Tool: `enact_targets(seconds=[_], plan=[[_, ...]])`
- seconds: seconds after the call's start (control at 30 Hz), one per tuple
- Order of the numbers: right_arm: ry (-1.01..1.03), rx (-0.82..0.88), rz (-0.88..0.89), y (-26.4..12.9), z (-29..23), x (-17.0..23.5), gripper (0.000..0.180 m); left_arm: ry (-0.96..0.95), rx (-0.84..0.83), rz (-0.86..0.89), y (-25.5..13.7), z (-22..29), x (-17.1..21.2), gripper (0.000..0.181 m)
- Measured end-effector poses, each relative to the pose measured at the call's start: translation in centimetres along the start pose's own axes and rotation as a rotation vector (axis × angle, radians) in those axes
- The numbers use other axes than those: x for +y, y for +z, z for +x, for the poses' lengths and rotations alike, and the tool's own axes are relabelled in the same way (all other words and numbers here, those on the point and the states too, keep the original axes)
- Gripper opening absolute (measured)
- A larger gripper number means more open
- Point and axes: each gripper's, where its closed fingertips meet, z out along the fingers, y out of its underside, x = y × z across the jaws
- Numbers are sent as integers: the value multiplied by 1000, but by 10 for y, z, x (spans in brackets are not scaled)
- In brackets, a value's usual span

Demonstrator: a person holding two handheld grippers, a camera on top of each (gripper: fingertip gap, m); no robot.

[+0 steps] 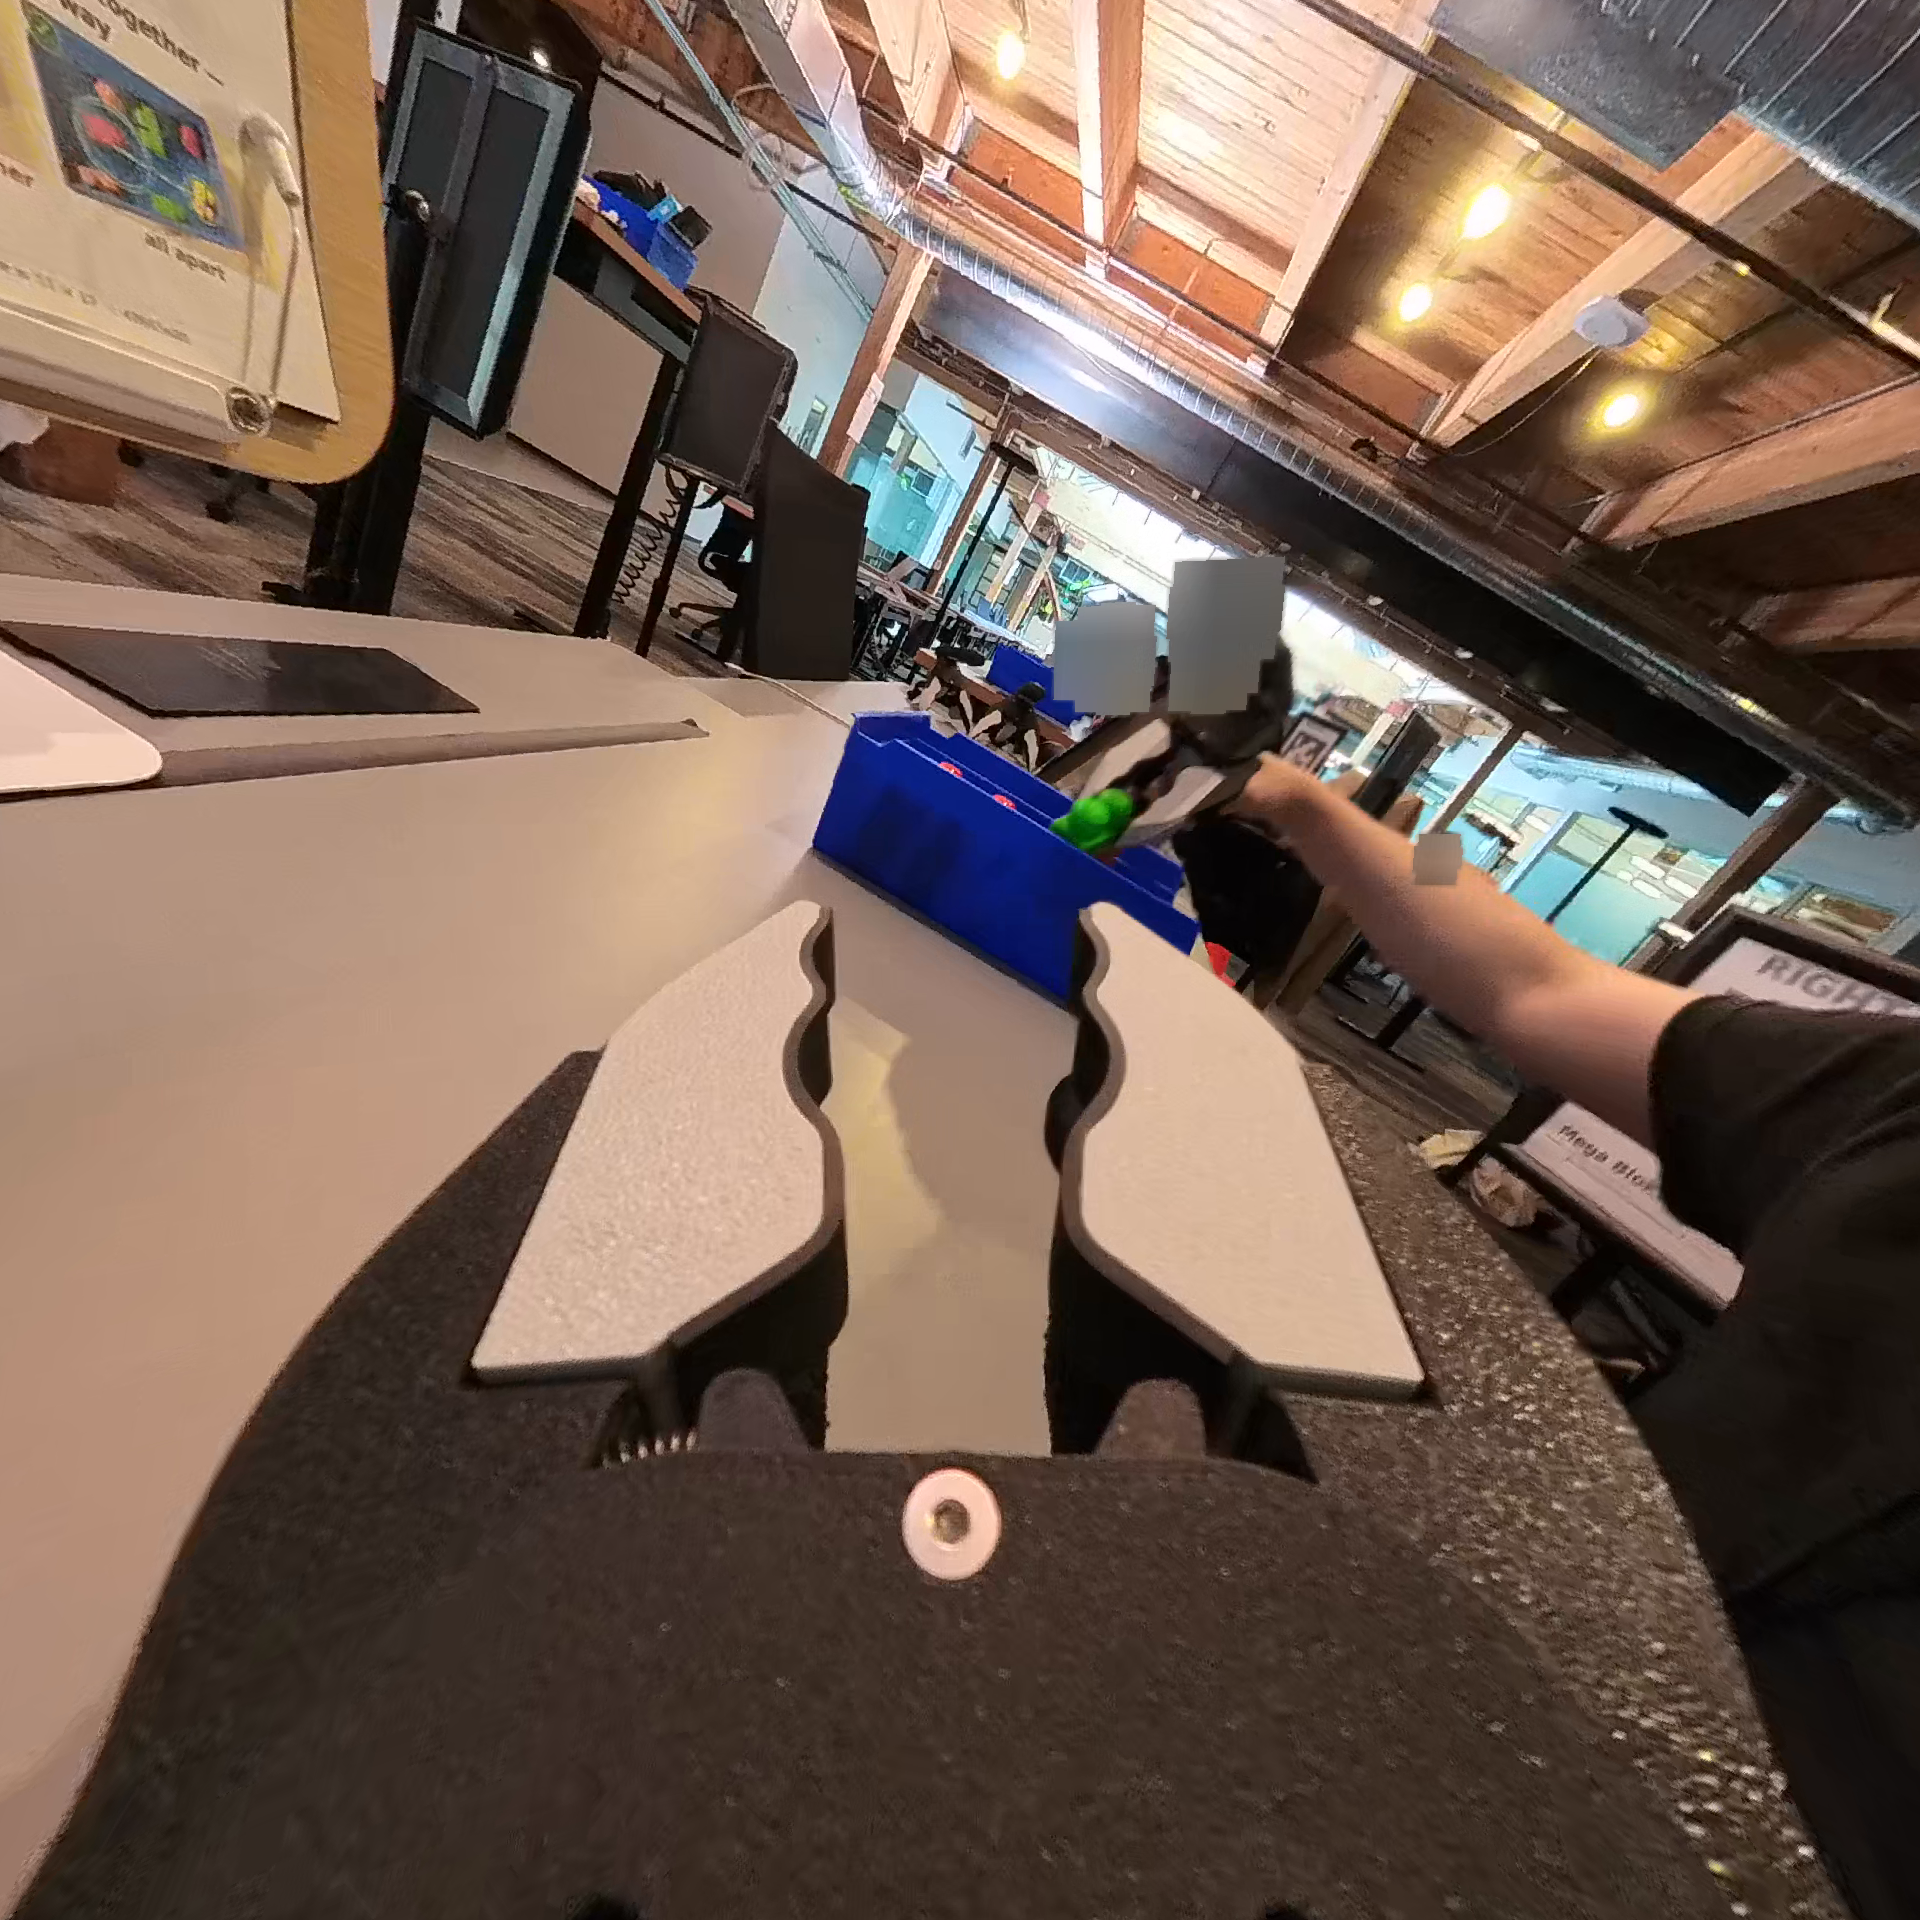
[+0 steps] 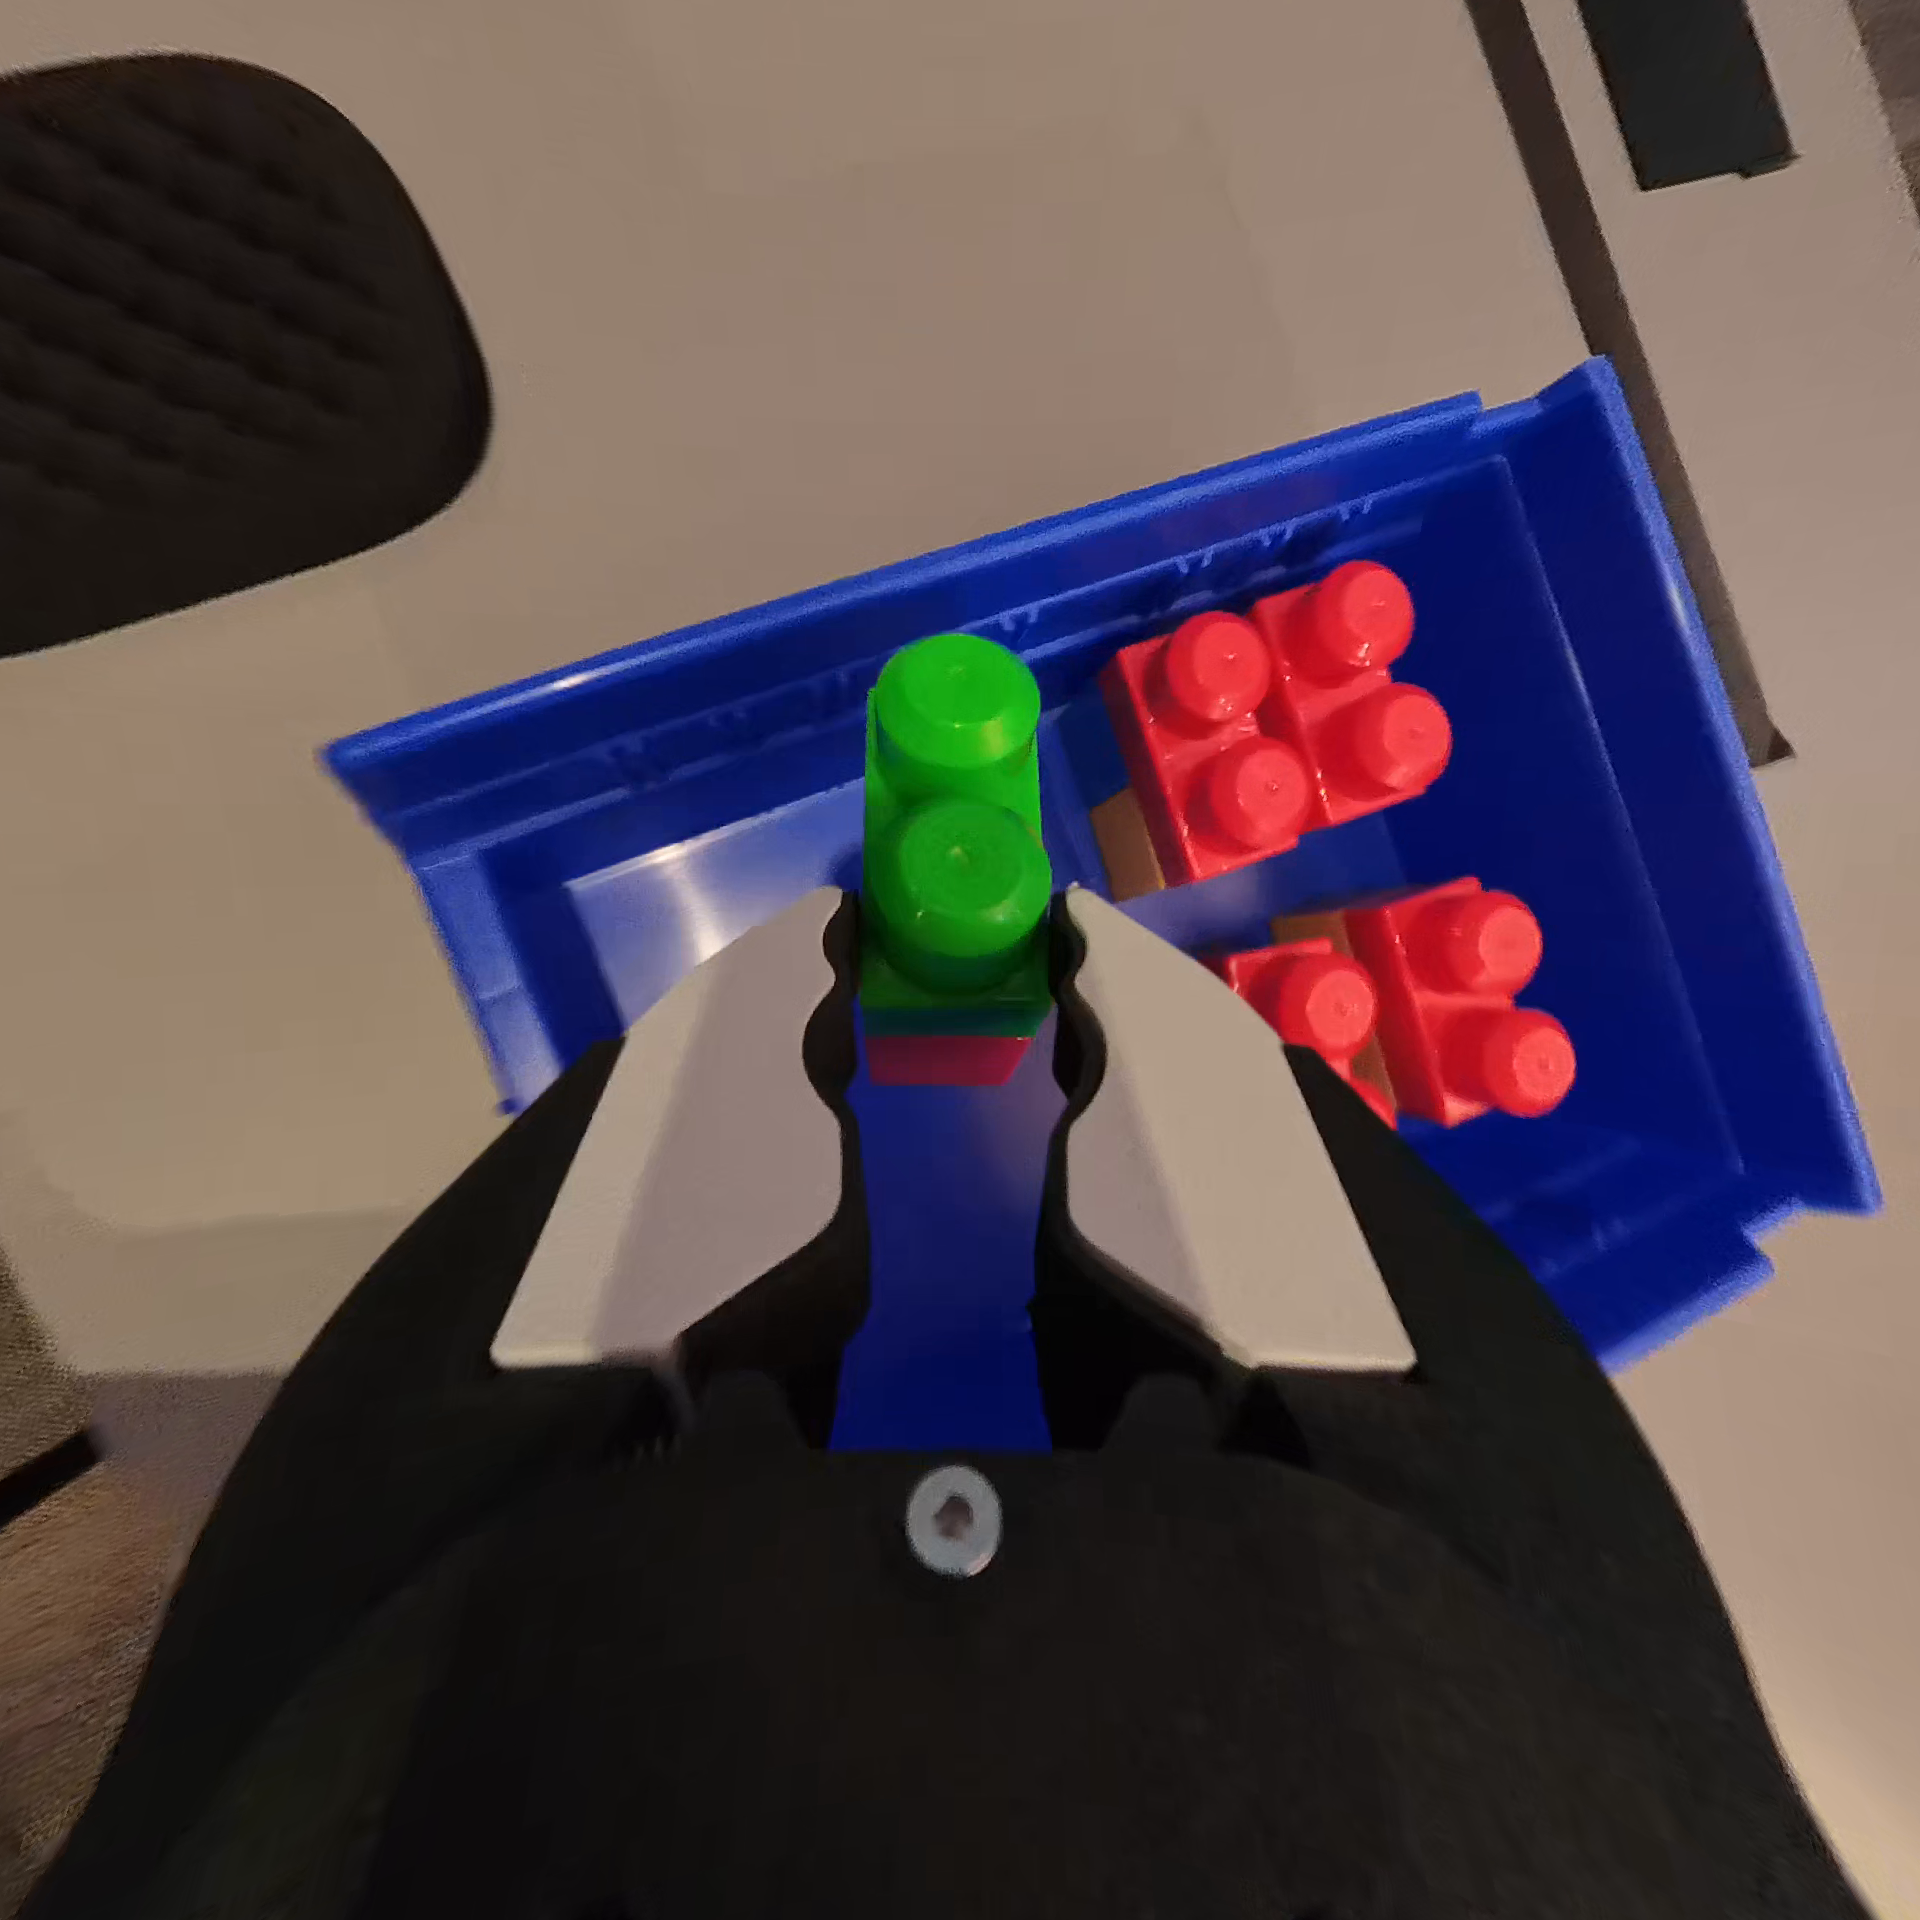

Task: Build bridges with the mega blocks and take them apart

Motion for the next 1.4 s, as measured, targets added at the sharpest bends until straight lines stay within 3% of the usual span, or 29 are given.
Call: enact_targets(seconds=[0.27,0.57,0.83,1.03,1.13,1.3,1.4], plan=[[-79,-130,15,51,13,12,34,17,-21,-1,-12,6,-11,39],[-112,-176,-52,65,23,29,35,11,-15,-71,-2,14,2,40],[-133,-141,-76,60,26,31,38,-26,3,-131,6,14,7,39],[-148,-50,-20,29,27,9,50,-22,12,-128,0,18,3,39],[-164,54,56,-7,33,-25,53,-22,17,-113,-8,23,-1,40],[-139,276,428,-76,31,-149,52,42,-92,-75,-33,28,-15,40],[-82,240,672,-80,6,-219,52,124,-232,-60,-54,32,-25,40]])
